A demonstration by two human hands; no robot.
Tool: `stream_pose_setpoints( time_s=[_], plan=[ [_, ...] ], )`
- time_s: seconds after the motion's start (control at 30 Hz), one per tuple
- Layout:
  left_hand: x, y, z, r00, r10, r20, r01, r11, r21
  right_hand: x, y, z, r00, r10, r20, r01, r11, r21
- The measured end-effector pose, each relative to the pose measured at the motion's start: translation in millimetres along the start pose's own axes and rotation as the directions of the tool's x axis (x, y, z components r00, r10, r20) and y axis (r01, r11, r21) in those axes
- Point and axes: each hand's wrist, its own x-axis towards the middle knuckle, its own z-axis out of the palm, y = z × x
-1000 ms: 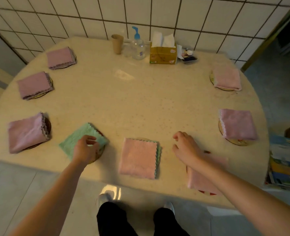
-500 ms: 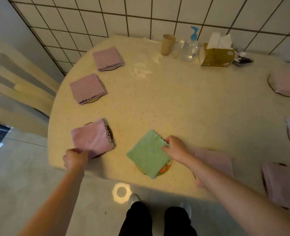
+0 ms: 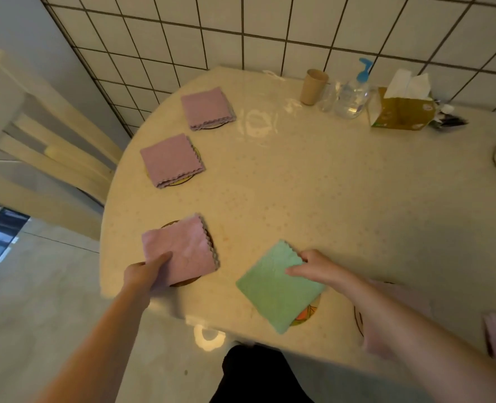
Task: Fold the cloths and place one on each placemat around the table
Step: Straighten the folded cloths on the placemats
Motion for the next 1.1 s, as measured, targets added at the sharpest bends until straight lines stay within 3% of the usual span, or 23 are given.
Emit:
stream_pose_setpoints(
  time_s=[0.1,0.17,0.27,0.37,0.47,0.7,0.87,0.93,1.0,1.1],
  plan=[
    [0.4,8.1,-8.4,0.972,0.088,0.217,-0.061,0.99,-0.129,-9.0,-1.0,-0.9,0.998,-0.045,0.053,0.037,0.991,0.131],
    [-0.6,13.3,-13.9,0.913,0.178,0.366,-0.091,0.966,-0.242,-15.0,6.1,1.0,0.996,-0.059,0.066,0.035,0.946,0.322],
    [-1.4,19.2,-21.9,0.787,0.286,0.547,-0.11,0.937,-0.332,-25.1,23.1,9.4,0.998,0.01,0.058,-0.047,0.732,0.679],
    [10.1,18.1,-27.8,0.772,0.286,0.568,-0.147,0.949,-0.278,-33.9,38.9,33.6,0.99,0.137,-0.019,-0.062,0.564,0.824],
    [27.5,14.3,-30.9,0.816,0.25,0.521,-0.188,0.967,-0.17,-38.3,45.7,58.0,0.969,0.23,-0.09,-0.05,0.54,0.84],
    [46.7,18.0,-37.7,0.793,0.29,0.535,-0.297,0.952,-0.075,-41.5,40.3,70.5,0.948,0.258,-0.188,0.018,0.545,0.838],
    [56.9,21.2,-42.9,0.803,0.303,0.514,-0.362,0.932,0.017,-39.1,40.7,78.3,0.855,0.393,-0.338,-0.02,0.677,0.736],
    [54.0,22.0,-42.2,0.808,0.323,0.492,-0.408,0.91,0.072,-39.0,38.6,81.0,0.781,0.403,-0.478,-0.055,0.805,0.59],
    [51.9,25.3,-43.1,0.814,0.365,0.451,-0.477,0.864,0.163,-39.5,36.8,83.2,0.726,0.322,-0.607,-0.092,0.921,0.379],
    [57.0,31.6,-46.8,0.831,0.392,0.396,-0.507,0.826,0.247,-44.1,33.2,85.5,0.711,0.174,-0.682,-0.211,0.977,0.03]
  ],
)
